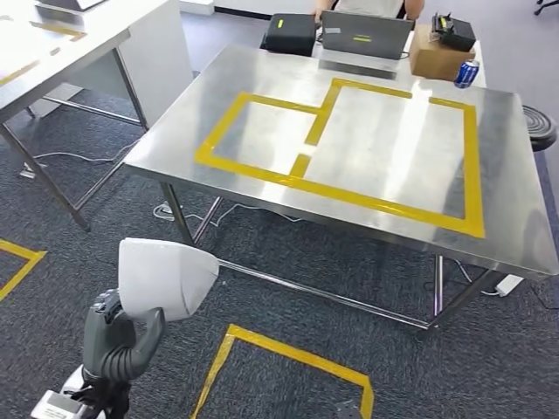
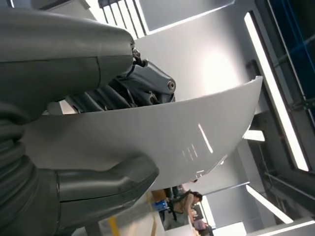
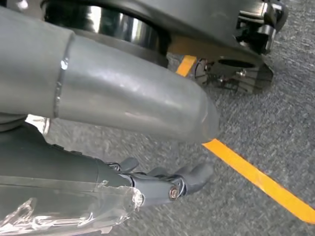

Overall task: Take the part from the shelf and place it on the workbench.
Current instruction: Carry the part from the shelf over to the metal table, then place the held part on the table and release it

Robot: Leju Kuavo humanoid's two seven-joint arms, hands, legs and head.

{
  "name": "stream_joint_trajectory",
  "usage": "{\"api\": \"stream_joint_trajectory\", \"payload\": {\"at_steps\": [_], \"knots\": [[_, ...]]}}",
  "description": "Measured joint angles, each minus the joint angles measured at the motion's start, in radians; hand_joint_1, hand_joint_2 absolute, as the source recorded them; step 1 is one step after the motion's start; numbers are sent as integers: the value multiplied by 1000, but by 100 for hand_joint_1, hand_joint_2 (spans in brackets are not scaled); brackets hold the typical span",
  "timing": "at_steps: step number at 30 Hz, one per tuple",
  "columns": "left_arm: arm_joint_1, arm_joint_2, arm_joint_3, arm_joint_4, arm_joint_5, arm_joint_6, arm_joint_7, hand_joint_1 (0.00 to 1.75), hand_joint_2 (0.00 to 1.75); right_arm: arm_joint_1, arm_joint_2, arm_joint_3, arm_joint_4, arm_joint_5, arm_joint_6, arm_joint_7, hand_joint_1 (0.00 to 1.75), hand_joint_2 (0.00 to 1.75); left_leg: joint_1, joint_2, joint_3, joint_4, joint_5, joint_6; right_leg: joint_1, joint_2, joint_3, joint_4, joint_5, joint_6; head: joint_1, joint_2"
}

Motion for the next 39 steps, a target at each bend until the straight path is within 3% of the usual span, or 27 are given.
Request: {"api": "stream_joint_trajectory", "payload": {"at_steps": [2,3,4,5,6,7,8,9,10,12,14,15,16,18,19,20,22,23,24,26,27,29,31,33,34,37,39], "knots": [[8,1,0,0,0,0,0,175,175,13,1,-1,0,0,0,1,0,0,13,1,-67,20,-106,-20,-20,-2,32,0,-26,10,1,0],[10,2,0,0,0,0,0,175,175,20,1,-1,1,0,0,2,0,0,22,1,-93,7,-137,-34,-33,-1,51,1,-41,19,1,0],[11,3,0,0,0,0,0,175,175,26,2,-1,1,0,1,1,0,0,32,1,-114,-21,-134,-50,-45,1,69,1,-57,29,0,0],[14,5,0,1,0,0,0,175,175,31,3,-1,1,1,1,0,0,0,46,2,-131,-64,-72,-69,-54,3,84,2,-73,42,-1,0],[16,7,0,4,0,0,0,175,175,33,2,-1,2,1,1,-1,0,0,64,7,-149,-130,33,-84,-61,6,100,9,-93,55,-11,0],[18,9,0,8,-2,0,1,175,175,34,2,-1,2,2,1,-2,0,0,75,13,-161,-177,131,-92,-64,8,111,9,-111,67,-20,0],[21,10,0,12,-6,0,2,175,175,35,0,-2,2,3,1,-2,0,0,84,17,-169,-213,204,-91,-65,8,126,6,-130,79,-25,0],[21,12,0,16,-12,1,3,175,175,34,-1,-2,3,5,1,-3,0,0,88,20,-171,-234,230,-82,-66,6,139,8,-138,86,-29,0],[19,12,0,17,-19,2,4,175,175,32,-1,-2,3,7,1,-3,0,0,86,19,-160,-225,217,-71,-66,4,139,15,-133,93,-21,0],[12,14,1,16,-32,7,4,175,175,26,0,-2,3,10,2,-4,0,0,86,15,-125,-234,195,-53,-70,-9,96,109,-81,105,-7,0],[8,15,1,16,-38,15,10,175,175,23,1,-2,3,11,3,-4,0,0,84,19,-72,-252,173,-40,-71,-28,1,246,-50,113,3,0],[5,16,1,16,-40,21,13,175,175,24,1,-2,3,12,3,-3,0,0,83,21,-41,-266,161,-35,-71,-36,-47,291,-70,114,6,0],[1,16,1,16,-42,28,18,175,175,27,1,-2,3,12,3,-2,0,0,82,21,-8,-284,150,-32,-71,-39,-89,312,-114,115,9,0],[-5,16,1,16,-48,39,26,175,175,31,1,-3,3,12,3,0,0,0,81,15,67,-324,123,-30,-72,-40,-152,291,-214,113,15,0],[-6,16,1,16,-50,42,29,175,175,33,1,-3,3,13,4,0,0,0,81,13,106,-342,107,-32,-73,-40,-174,255,-228,112,17,0],[-7,16,1,16,-52,43,31,175,175,35,1,-3,3,13,4,0,0,0,81,11,144,-356,87,-35,-74,-41,-191,199,-190,110,20,0],[-9,17,1,17,-52,46,34,175,175,40,1,-3,6,13,4,0,0,0,78,8,202,-361,40,-46,-76,-49,-209,76,26,105,24,0],[-11,18,1,17,-52,47,35,175,175,40,1,-3,8,12,5,0,0,0,78,6,221,-358,13,-52,-73,-51,-213,49,120,102,23,0],[-14,18,1,17,-53,49,36,175,175,36,1,-3,9,13,6,0,0,0,79,3,235,-353,-7,-59,-70,-53,-217,46,172,97,22,0],[-24,19,0,15,-55,53,38,175,175,21,1,-3,9,14,6,-1,0,0,84,1,235,-324,-10,-75,-65,-48,-219,78,161,86,18,0],[-28,19,0,15,-56,55,38,175,175,14,1,-3,8,15,6,-2,0,0,86,1,213,-283,6,-79,-65,-46,-218,78,151,78,19,0],[-31,20,0,15,-60,60,38,175,175,6,1,-4,8,17,6,-2,0,0,80,2,125,-155,15,-78,-65,-42,-206,65,140,64,19,0],[-30,23,0,15,-67,66,39,175,175,7,1,-4,8,18,6,-2,0,0,66,2,23,-42,-51,-69,-62,-39,-195,55,128,53,19,0],[-29,26,0,15,-72,73,39,175,175,10,1,-4,8,21,7,-1,0,0,52,2,-44,-8,-103,-57,-56,-35,-184,53,119,47,19,0],[-29,27,0,15,-74,76,39,175,175,11,1,-4,8,24,7,-1,0,0,45,2,-59,-27,-84,-49,-53,-32,-179,53,116,45,19,0],[-31,31,0,15,-72,79,42,175,175,15,2,-4,8,28,9,0,0,0,26,3,-52,-170,62,-20,-46,-23,-172,54,119,48,19,0],[-32,33,0,15,-69,79,47,175,175,18,4,-4,8,29,11,1,0,0,19,3,-48,-222,100,-7,-44,-20,-173,54,125,57,20,0]]}}
